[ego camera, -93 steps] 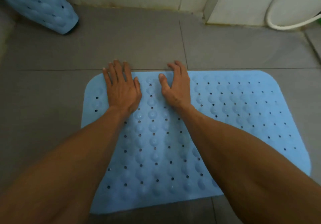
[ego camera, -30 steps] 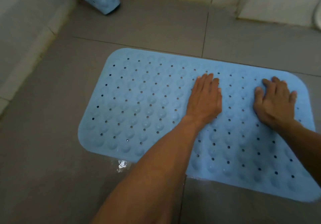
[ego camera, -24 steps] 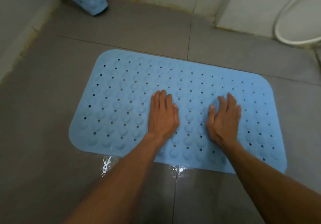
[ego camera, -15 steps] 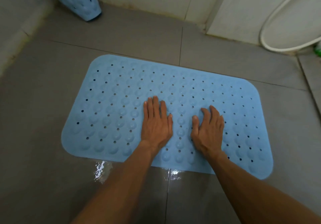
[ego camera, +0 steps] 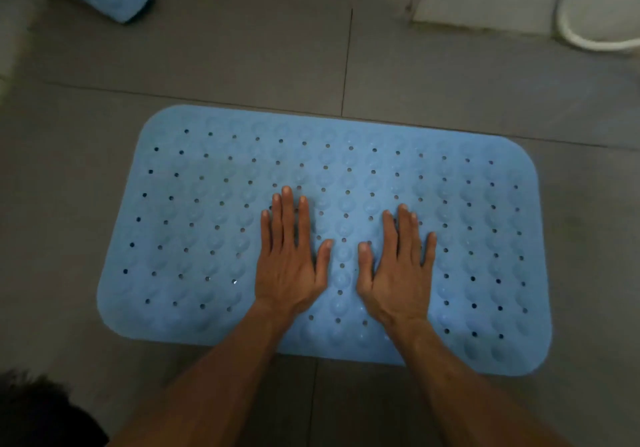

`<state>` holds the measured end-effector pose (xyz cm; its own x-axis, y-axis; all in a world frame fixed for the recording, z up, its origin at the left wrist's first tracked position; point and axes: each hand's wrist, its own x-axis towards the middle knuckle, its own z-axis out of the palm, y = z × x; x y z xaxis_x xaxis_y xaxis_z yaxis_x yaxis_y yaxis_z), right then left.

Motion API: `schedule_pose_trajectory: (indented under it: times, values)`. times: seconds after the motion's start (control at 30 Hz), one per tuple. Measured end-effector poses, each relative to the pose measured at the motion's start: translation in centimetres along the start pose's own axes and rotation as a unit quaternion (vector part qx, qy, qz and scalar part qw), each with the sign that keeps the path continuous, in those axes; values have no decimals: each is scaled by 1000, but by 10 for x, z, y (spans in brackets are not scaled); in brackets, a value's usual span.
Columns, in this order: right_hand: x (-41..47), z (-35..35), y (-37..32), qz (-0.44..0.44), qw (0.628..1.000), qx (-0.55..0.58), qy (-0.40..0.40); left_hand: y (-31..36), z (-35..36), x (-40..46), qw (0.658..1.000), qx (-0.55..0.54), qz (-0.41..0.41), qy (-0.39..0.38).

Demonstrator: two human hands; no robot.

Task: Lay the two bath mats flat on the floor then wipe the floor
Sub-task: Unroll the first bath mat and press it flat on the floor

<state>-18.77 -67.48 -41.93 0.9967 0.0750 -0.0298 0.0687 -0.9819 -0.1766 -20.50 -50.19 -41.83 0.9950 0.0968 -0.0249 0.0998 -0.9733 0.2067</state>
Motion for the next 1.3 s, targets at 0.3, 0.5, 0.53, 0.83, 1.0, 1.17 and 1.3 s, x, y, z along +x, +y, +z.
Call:
schedule_pose_trajectory:
  times: [0.3,0.5,0.53,0.83,1.0,1.17,1.3]
  values:
    - [6,-2,-1,11,1000,-8,-17,0,-1,7,998,28,3,-57]
    - [4,-2,-1,9,1000,3,-18,-2,4,4,999,28,5,-38]
    - [4,-2,-1,6,1000,-1,-22,-2,5,4,999,28,4,-38]
    - [29,-74,2,13,948,30,-317,-18,-74,10,974,43,30,-219]
    - [16,-185,-18,-38,941,-18,-335,-16,-178,-32,982,46,43,-179]
    - [-2,-304,-39,-65,934,-12,-351,-3,-299,-60,986,32,1,-165]
    - [0,-399,-60,-73,935,5,-347,6,-395,-67,987,37,-10,-154]
